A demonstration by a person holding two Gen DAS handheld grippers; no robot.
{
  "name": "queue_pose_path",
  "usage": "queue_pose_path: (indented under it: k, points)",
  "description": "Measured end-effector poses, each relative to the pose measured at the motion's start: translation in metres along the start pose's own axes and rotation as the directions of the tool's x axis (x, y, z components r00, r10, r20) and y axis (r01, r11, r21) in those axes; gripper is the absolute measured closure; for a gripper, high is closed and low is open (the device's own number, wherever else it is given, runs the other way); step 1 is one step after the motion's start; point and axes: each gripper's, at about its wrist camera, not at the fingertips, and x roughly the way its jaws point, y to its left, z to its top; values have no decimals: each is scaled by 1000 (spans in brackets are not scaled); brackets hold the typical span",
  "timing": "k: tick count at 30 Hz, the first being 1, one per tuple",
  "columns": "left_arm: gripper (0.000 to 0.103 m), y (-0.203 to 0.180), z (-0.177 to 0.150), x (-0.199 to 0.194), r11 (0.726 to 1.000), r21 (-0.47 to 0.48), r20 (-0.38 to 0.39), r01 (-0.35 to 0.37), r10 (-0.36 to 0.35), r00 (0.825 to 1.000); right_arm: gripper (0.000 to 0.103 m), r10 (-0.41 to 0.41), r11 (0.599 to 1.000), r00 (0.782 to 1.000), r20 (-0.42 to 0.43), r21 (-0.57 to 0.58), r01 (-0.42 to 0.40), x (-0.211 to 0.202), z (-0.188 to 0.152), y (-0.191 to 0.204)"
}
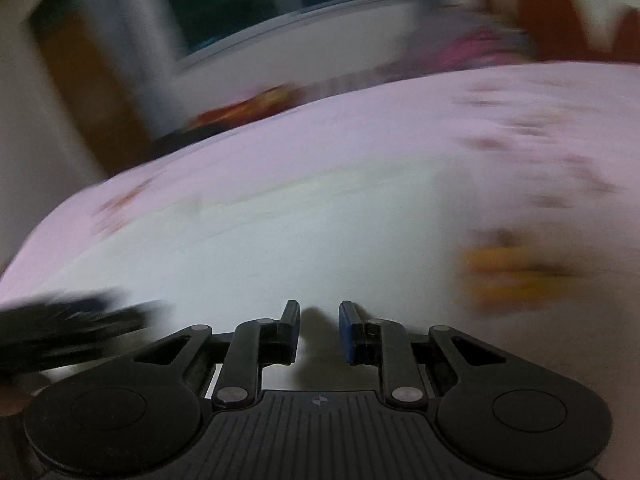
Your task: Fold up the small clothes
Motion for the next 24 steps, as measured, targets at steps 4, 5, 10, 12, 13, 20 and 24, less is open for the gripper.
queue_pose_path:
  k: [4, 5, 10, 12, 13, 20, 24]
  points:
    - [21, 26, 5, 6, 999, -32, 1, -31, 31, 1000, 103, -45, 998, 999, 4, 50, 45, -1, 17, -30]
    - [21, 23, 11, 6, 999, -36, 10, -34, 34, 999, 103, -37, 999, 999, 17, 23, 37, 1, 21, -21]
    - [21, -13, 32, 23, 999, 29, 6, 14, -14, 1000, 103, 68, 990, 997, -36, -122, -72, 46, 41, 36]
    - [19, -10, 34, 34, 999, 33, -17, 10, -9, 1000, 103, 52, 983, 997, -54, -174, -61, 62, 48, 41]
    - [19, -5, 34, 37, 999, 34, -24, -9, 10, 1000, 103, 17, 984, 999, -48, -177, -26, 65, 50, 35]
    - [12, 20, 35, 45, 999, -2, -33, -41, 41, 999, 103, -168, 986, 984, -51, 8, 169, 77, 92, -48]
    - [25, 9, 34, 23, 999, 17, 17, -28, 27, 999, 103, -140, 989, 990, -35, -45, 139, 52, 80, -37]
